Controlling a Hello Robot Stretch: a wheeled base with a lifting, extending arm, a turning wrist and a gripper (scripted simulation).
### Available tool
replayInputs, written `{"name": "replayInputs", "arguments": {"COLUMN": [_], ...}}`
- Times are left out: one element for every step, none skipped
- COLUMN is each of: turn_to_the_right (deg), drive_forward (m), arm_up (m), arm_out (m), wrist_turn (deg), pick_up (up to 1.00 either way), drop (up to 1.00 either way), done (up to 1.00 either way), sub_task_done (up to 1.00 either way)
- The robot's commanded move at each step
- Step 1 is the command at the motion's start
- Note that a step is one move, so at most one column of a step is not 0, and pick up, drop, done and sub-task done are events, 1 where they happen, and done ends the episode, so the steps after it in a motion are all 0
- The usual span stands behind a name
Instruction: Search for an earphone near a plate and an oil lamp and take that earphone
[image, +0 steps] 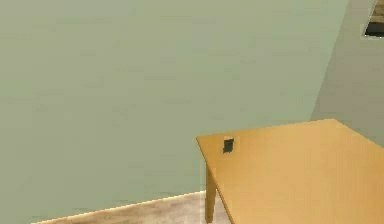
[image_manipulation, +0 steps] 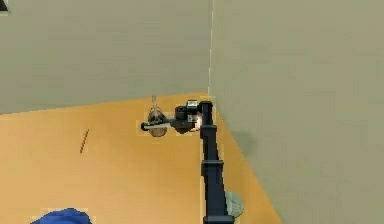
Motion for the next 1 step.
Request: {"name": "replayInputs", "arguments": {"turn_to_the_right": [0.0], "drive_forward": [0.00], "arm_up": [0.10], "arm_out": [0.00], "wrist_turn": [0.0], "pick_up": [0.00], "drop": [0.00], "done": [0.00], "sub_task_done": [0.00]}}
